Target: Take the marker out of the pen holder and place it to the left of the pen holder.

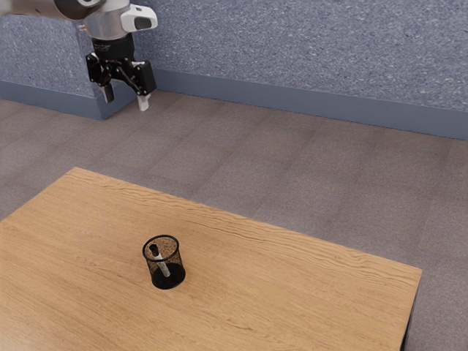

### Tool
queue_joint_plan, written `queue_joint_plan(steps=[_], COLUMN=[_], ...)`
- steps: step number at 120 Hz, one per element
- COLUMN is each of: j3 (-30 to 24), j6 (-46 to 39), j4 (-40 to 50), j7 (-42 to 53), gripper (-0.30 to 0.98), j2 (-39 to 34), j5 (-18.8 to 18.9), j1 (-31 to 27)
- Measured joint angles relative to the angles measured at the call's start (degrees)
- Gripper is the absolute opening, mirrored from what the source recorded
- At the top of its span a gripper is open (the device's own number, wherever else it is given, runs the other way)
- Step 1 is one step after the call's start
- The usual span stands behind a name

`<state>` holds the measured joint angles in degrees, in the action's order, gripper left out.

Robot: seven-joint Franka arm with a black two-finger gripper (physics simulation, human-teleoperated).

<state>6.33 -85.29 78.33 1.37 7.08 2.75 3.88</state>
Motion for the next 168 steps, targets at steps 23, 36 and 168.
queue_joint_plan(steps=[23,36,168], j3=[0.0,-0.2,-0.2], j6=[0.1,0.5,7.5], j4=[0.0,-0.1,19.4], j7=[0.2,0.2,-4.6], gripper=[0.69,0.69,0.69], j2=[0.0,-0.4,13.5], j5=[-0.1,-1.1,-4.0], j1=[-0.1,-0.2,7.2])
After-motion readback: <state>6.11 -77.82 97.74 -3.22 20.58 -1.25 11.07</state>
